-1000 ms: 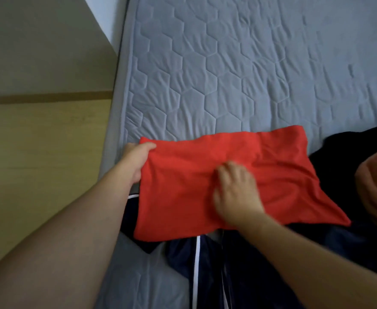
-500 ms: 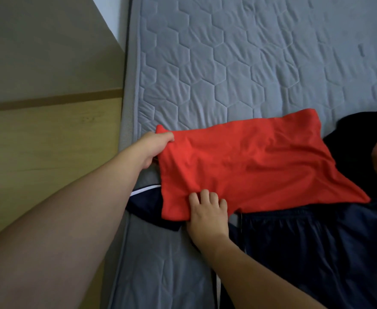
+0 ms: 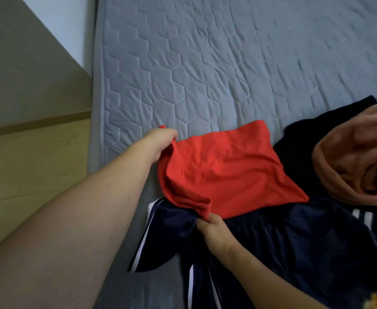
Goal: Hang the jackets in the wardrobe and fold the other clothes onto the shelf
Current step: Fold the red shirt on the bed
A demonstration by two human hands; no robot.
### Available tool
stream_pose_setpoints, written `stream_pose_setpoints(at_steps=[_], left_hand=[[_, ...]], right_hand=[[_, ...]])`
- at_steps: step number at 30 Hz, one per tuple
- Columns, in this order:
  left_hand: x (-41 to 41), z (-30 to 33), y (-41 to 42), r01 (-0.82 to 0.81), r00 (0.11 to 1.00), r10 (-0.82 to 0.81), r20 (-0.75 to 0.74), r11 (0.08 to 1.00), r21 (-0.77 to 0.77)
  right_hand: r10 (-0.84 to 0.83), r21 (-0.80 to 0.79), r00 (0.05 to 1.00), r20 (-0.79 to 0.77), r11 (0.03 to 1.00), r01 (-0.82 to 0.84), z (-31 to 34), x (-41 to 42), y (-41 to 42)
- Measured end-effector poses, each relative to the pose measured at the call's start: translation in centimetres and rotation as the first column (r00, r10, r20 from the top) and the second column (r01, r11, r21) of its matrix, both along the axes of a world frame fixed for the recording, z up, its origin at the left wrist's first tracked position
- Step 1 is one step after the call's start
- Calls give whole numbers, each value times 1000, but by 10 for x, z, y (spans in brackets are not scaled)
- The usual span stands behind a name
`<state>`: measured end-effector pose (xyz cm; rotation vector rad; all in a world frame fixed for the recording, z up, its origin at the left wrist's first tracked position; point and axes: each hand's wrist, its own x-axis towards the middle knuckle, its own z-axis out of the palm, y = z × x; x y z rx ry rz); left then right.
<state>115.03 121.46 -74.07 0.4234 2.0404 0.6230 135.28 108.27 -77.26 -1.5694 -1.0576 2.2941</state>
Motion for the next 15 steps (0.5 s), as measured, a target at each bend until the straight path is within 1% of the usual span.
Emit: stream_pose_setpoints(at_steps=[1, 3, 5, 6, 8, 10, 11, 13, 14, 15], left_hand=[[10, -2, 6, 5, 1000, -4, -20, 1000, 16], [25, -12, 15, 1, 999, 1, -45, 999, 40], [36, -21, 21, 24, 998, -21, -58, 999, 35], [41, -23, 23, 46, 996, -44, -75, 999, 27], [47, -26, 23, 151, 977, -151, -154, 988, -9], [48, -27, 23, 288, 922, -288, -257, 957, -40], [45, -28, 23, 342, 893, -338, -296, 939, -40], [41, -24, 22, 414, 857, -403, -321, 910, -35], [40, -22, 22, 438, 855, -423, -299, 899, -20], [40, -21, 23, 457, 864, -440, -246, 889, 17]], right_hand=[[-86, -78, 996, -32, 993, 84, 0, 8, 3], [-205, -195, 978, -48, 962, 192, -1, 24, 9], [-267, -220, 963, -40, 942, 252, -2, 35, 14], [-290, -200, 956, -32, 939, 278, -3, 37, 17], [-316, -102, 949, 1, 944, 314, -6, 37, 22], [-378, -22, 926, 5, 926, 378, -5, 32, 28], [-431, -7, 903, 1, 902, 431, -4, 31, 31], [-523, 24, 852, 32, 853, 522, -3, 32, 37], [-538, 54, 839, 75, 843, 536, -3, 35, 40], [-539, 79, 834, 118, 842, 533, -5, 38, 42]])
